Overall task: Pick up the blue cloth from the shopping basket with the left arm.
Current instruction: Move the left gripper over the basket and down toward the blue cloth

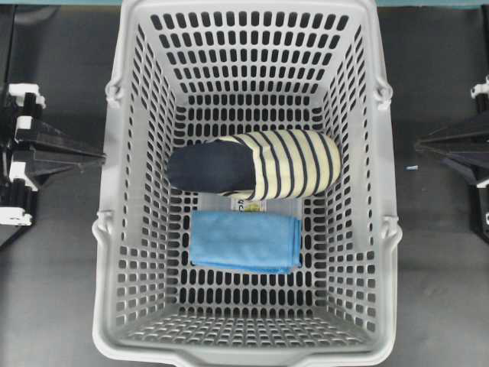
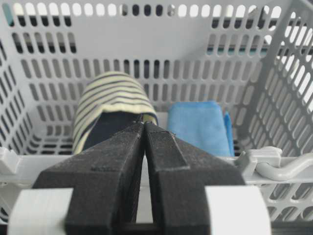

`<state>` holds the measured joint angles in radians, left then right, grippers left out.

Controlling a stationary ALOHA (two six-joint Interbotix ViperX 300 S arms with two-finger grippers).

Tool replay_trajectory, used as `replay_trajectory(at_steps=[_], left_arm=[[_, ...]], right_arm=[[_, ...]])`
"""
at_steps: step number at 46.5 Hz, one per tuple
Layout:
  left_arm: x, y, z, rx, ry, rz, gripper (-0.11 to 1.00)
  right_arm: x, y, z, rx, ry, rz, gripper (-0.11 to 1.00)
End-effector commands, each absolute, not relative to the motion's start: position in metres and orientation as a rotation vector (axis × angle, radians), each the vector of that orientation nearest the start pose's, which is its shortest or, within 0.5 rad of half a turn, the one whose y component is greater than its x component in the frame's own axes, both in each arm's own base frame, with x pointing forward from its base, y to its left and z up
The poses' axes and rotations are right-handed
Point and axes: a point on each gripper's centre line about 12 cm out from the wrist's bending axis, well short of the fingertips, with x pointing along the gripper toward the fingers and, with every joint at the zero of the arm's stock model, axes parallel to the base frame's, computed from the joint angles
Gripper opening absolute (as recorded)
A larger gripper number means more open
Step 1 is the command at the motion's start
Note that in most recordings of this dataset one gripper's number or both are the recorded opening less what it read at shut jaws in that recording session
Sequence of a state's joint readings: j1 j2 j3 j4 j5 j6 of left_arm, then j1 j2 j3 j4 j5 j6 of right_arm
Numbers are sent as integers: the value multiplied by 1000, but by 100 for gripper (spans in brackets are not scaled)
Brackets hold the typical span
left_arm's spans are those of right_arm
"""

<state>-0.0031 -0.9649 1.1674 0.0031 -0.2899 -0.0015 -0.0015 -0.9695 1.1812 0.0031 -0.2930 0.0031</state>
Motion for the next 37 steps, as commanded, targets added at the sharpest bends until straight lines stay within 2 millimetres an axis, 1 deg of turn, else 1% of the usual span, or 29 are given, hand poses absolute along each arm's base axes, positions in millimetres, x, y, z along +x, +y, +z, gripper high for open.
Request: replay_trajectory(at_steps=[1, 2, 4, 6, 9, 13, 17, 20, 29, 31, 33, 37], left_arm=[[202, -1, 317, 22, -95, -10, 6], [203, -1, 321, 18, -75, -9, 6], [206, -1, 329, 9, -52, -6, 2], [211, -1, 336, 0, -5, -4, 0], [217, -2, 346, -7, 49, -6, 0], [233, -4, 359, -9, 147, -14, 0], [248, -6, 366, -7, 235, -18, 0], [264, -9, 369, -3, 323, -23, 0], [304, -19, 378, 9, 532, -42, 0], [313, -21, 378, 14, 570, -46, 0], [321, -24, 378, 17, 603, -50, 0], [338, -28, 373, 23, 675, -53, 0]], right_arm=[[200, -1, 296, 17, -84, -3, 1], [200, -1, 297, 23, -81, -6, 1], [201, -1, 293, 41, -57, -8, 5], [203, -1, 290, 53, -23, -8, -1], [207, -2, 289, 65, 4, -11, -1], [214, -1, 292, 76, 24, -7, -1], [220, -1, 294, 76, 35, -7, -1], [224, -1, 295, 76, 43, -8, -1], [227, -2, 296, 76, 56, -12, 0], [226, -3, 295, 77, 61, -17, 3], [226, -5, 295, 77, 64, -25, 8], [226, -7, 295, 77, 68, -34, 25]])
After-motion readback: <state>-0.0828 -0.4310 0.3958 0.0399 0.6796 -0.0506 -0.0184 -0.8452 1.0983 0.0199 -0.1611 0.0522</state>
